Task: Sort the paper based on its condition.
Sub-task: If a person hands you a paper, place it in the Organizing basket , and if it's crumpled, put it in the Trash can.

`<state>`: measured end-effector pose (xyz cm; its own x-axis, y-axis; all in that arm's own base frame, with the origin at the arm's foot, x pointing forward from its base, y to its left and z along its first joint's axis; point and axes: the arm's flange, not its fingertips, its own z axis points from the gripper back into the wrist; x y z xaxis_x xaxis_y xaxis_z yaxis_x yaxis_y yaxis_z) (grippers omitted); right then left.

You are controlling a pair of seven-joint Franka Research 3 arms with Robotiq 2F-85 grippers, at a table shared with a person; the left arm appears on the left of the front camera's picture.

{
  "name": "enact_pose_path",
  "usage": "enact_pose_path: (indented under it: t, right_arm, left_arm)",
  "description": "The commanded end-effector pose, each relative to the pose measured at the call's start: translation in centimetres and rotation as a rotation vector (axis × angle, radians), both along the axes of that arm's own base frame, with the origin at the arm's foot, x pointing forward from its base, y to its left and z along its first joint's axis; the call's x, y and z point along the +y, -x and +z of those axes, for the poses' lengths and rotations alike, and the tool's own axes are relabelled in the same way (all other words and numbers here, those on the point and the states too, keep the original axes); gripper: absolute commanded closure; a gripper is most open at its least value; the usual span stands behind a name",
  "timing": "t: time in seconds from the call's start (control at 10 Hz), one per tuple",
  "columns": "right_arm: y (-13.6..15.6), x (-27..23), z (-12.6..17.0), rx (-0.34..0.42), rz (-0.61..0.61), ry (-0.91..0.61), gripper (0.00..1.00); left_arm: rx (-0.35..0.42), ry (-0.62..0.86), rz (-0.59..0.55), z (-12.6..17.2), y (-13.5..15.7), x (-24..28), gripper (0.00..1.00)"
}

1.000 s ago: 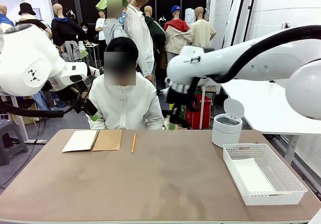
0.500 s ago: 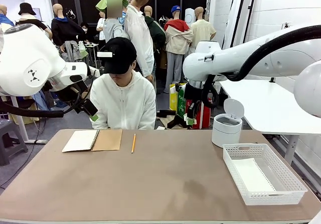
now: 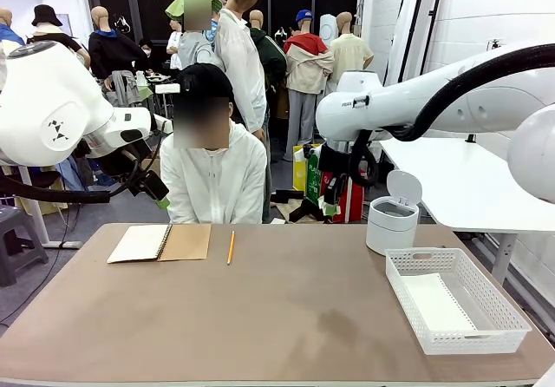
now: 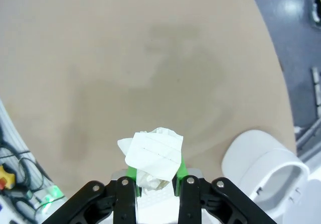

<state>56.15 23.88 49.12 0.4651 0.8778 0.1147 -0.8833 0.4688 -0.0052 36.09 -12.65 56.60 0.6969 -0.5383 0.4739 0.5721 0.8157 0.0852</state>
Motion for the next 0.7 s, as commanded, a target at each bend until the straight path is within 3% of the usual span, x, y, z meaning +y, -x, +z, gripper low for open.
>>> enact_pose_path:
  t: [0.0,0.3,0.6]
  right_arm:
    - [-0.2,-1.6,1.0,-0.122,-0.127,0.126,0.71]
    - [-1.6,-5.0,2.2,-0.236,-0.283,0.302,0.71]
    - [-3.3,-7.9,1.1,-0.297,-0.396,0.401,0.71]
  left_arm:
    - [0.000,0.006,-0.002,0.1,0.0,0.1,0.00]
    - [0.000,0.006,-0.002,0.1,0.0,0.1,0.00]
    - [0.000,0.006,-0.002,0.1,0.0,0.1,0.00]
